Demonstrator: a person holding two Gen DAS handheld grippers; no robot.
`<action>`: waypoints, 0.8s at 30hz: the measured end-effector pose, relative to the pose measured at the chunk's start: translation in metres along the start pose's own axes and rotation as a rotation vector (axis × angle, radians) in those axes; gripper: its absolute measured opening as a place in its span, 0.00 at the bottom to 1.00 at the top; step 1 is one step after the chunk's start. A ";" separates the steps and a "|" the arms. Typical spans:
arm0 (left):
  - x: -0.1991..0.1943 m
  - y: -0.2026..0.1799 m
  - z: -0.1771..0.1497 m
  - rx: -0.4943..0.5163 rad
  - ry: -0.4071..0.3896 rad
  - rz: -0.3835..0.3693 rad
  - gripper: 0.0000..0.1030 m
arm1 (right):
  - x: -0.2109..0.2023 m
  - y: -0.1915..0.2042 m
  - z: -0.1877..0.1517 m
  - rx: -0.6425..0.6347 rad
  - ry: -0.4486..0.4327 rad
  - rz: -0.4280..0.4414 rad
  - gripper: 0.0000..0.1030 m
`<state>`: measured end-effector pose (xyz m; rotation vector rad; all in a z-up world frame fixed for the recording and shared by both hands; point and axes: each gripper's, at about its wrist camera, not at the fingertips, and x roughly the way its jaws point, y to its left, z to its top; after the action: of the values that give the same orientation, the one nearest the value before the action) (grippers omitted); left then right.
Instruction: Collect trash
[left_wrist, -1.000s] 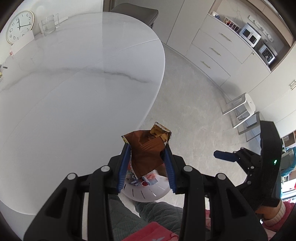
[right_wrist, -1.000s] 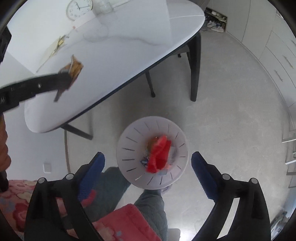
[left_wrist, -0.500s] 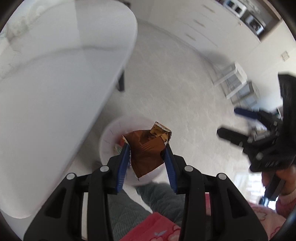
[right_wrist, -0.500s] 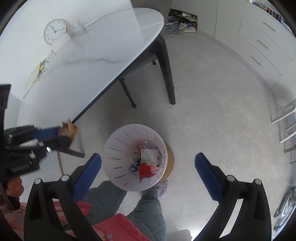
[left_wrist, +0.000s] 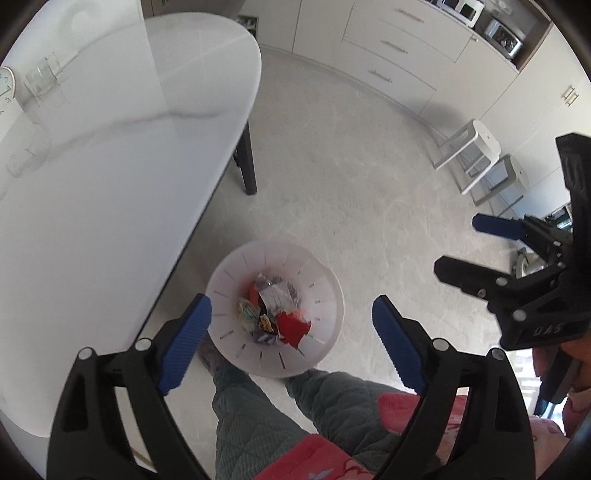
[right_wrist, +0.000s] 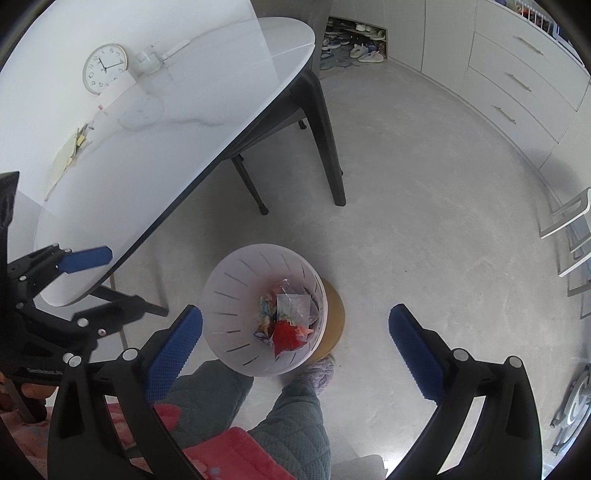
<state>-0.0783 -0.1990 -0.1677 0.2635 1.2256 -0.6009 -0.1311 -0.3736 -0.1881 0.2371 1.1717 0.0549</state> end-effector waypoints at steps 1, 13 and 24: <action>-0.003 0.000 0.001 -0.004 -0.009 0.003 0.83 | 0.000 0.001 0.000 -0.001 -0.003 0.002 0.97; -0.015 0.019 0.002 -0.094 -0.037 0.054 0.84 | -0.002 0.023 0.012 -0.061 -0.012 0.026 0.97; -0.091 0.071 0.008 -0.313 -0.230 0.233 0.89 | -0.022 0.093 0.051 -0.271 -0.105 0.070 0.97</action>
<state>-0.0508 -0.1186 -0.0895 0.0683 1.0309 -0.2249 -0.0855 -0.2948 -0.1292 0.0408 1.0385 0.2582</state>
